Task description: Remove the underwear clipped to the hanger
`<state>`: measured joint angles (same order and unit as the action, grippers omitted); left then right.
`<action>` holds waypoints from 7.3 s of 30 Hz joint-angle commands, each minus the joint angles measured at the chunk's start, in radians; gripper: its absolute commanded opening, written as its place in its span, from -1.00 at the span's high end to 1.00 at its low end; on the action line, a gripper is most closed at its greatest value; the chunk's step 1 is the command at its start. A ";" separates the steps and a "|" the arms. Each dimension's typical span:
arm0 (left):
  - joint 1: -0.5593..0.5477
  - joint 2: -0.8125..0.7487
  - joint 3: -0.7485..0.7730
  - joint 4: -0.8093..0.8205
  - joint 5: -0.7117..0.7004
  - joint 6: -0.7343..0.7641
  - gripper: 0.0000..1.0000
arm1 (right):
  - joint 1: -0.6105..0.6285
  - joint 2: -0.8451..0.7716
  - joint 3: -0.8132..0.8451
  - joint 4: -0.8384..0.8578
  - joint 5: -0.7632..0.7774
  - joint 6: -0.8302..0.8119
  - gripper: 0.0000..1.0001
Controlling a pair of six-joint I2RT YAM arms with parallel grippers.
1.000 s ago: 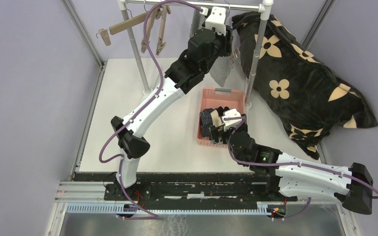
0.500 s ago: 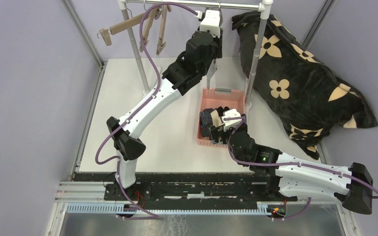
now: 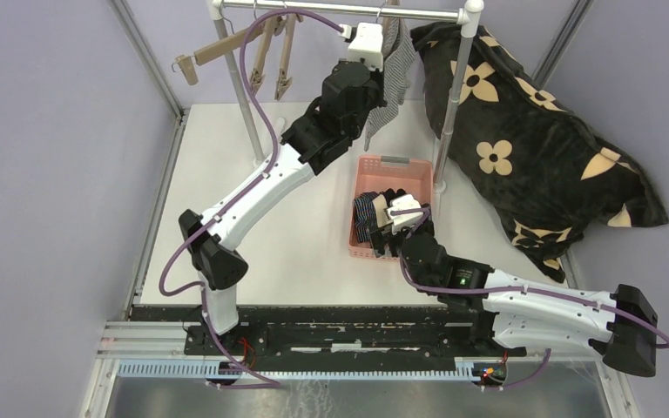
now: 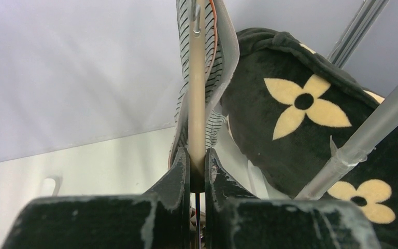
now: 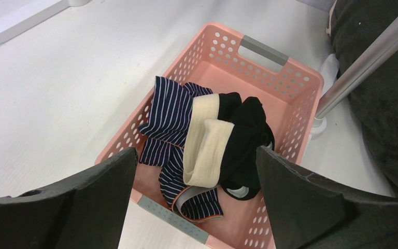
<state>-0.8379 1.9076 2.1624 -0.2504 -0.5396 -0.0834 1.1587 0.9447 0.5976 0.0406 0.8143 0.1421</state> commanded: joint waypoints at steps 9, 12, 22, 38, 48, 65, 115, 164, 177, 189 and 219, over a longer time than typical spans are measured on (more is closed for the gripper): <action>0.004 -0.202 -0.038 0.126 -0.031 0.144 0.94 | 0.008 0.037 0.001 0.071 0.014 -0.007 -0.85; 0.003 -0.222 -0.051 0.094 -0.031 0.153 0.94 | 0.007 0.043 0.003 0.072 0.014 -0.006 -0.85; 0.004 -0.363 -0.268 0.019 -0.084 0.183 0.94 | 0.007 0.045 0.060 0.053 0.039 -0.044 -0.88; 0.003 -0.758 -0.694 -0.345 0.014 0.125 0.94 | -0.098 0.083 0.235 0.016 -0.044 -0.105 -1.00; 0.003 -1.162 -0.747 -0.570 0.219 0.093 0.94 | -0.317 0.029 0.356 -0.018 -0.525 -0.096 -1.00; 0.001 -1.366 -0.855 -0.715 0.599 0.048 0.94 | -0.349 0.309 0.809 -0.204 -1.225 -0.193 -1.00; -0.017 -1.367 -0.910 -0.604 0.678 0.000 0.94 | -0.458 0.299 0.893 -0.331 -1.791 -0.298 0.98; -0.009 -1.434 -1.414 0.383 0.589 -0.047 0.94 | -0.608 0.302 0.453 0.931 -1.458 0.522 -0.93; -0.009 -1.427 -1.491 0.529 0.656 -0.121 0.94 | -0.612 0.372 0.506 1.146 -1.564 0.723 -0.83; -0.009 -1.279 -1.512 0.730 0.740 -0.196 0.94 | -0.612 0.376 0.497 1.184 -1.585 0.772 -0.42; -0.009 -1.136 -1.501 0.923 0.752 -0.261 0.95 | -0.608 0.330 0.468 1.094 -1.622 0.731 0.06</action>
<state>-0.8478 0.7727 0.6445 0.5503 0.1974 -0.3012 0.5488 1.3262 1.0653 1.1210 -0.7788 0.8898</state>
